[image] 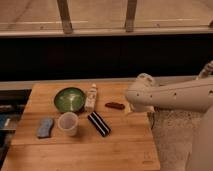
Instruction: Drag the ceramic bowl in a circle
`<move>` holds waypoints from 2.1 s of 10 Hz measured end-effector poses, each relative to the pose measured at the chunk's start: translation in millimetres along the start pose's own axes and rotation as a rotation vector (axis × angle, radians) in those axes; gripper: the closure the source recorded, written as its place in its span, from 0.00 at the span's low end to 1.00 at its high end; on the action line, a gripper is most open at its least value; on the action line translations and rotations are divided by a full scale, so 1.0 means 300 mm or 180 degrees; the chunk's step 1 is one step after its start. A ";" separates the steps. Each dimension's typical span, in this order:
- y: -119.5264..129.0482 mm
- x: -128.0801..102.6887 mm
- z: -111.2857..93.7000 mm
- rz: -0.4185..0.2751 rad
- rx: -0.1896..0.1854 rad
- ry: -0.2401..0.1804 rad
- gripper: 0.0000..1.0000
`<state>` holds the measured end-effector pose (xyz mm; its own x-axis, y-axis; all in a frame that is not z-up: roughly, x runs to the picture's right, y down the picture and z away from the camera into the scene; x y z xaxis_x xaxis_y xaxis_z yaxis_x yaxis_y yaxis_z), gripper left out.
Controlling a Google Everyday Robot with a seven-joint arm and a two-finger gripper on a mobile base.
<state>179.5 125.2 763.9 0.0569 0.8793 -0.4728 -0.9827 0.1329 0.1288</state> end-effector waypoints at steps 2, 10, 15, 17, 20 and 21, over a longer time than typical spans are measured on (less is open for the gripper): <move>0.000 0.000 0.000 0.0000 0.0000 0.0000 0.20; 0.101 -0.198 -0.007 -0.0128 -0.0309 -0.0154 0.20; 0.434 -0.464 -0.061 -0.0557 -0.0651 -0.0376 0.20; 0.552 -0.510 -0.105 -0.0733 -0.0775 -0.0456 0.20; 0.548 -0.509 -0.104 -0.0729 -0.0770 -0.0450 0.20; 0.540 -0.508 -0.101 -0.0721 -0.0763 -0.0447 0.20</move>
<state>6.4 -1.1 830.3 0.2855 0.8962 -0.3395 -0.9548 0.2353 -0.1817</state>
